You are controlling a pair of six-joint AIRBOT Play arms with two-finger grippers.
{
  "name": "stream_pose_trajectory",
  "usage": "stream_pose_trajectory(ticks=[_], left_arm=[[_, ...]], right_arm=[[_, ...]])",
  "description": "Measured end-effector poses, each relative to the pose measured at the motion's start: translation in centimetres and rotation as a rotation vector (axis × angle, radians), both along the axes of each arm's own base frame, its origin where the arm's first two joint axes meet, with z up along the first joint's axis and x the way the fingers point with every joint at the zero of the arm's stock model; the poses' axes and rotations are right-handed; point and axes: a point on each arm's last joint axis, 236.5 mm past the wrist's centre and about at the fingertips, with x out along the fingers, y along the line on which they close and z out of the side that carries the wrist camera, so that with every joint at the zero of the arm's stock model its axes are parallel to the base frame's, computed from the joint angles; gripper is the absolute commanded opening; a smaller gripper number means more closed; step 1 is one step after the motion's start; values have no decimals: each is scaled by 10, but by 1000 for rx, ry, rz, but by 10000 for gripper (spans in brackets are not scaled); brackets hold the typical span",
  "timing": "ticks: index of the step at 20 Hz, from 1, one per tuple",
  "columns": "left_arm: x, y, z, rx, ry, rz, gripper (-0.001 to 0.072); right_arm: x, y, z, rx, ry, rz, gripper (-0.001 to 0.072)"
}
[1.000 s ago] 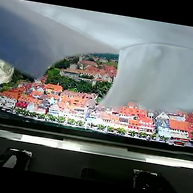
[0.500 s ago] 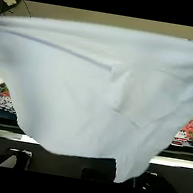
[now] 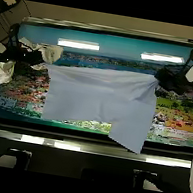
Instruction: Fold the shirts.
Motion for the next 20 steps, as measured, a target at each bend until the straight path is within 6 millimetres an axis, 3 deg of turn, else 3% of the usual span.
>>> stream_pose_trajectory(ticks=[1, 2, 3, 4, 6, 7, 10, 13, 17, 20], left_arm=[[4, -6, -15, -25, 25, -1, 34], [5, -13, -28, -42, 51, -7, 84], [5, -19, -39, -59, 75, -13, 259], [4, -24, -46, -70, 94, -20, 446], [-3, -28, -52, -88, 143, -42, 490], [-10, -23, -54, -82, 181, -58, 489], [-60, 8, -69, -37, 382, -104, 489], [-134, 30, -90, -61, 600, -102, 482], [-221, 24, -127, -124, 787, -99, 479], [-249, 2, -145, -218, 808, -108, 463]], right_arm=[[5, 3, -21, 35, 36, -7, 57], [9, 6, -39, 64, 68, -11, 57], [12, 9, -57, 91, 99, -18, 61], [15, 11, -69, 114, 119, -25, 158], [18, 5, -76, 131, 133, -28, 492], [17, -1, -74, 132, 136, -20, 580], [-2, -38, -63, 120, 176, 6, 561], [-45, -74, -64, 146, 306, 23, 481], [-88, -93, -67, 197, 429, 42, 452], [-101, -92, -71, 234, 469, 56, 452]])
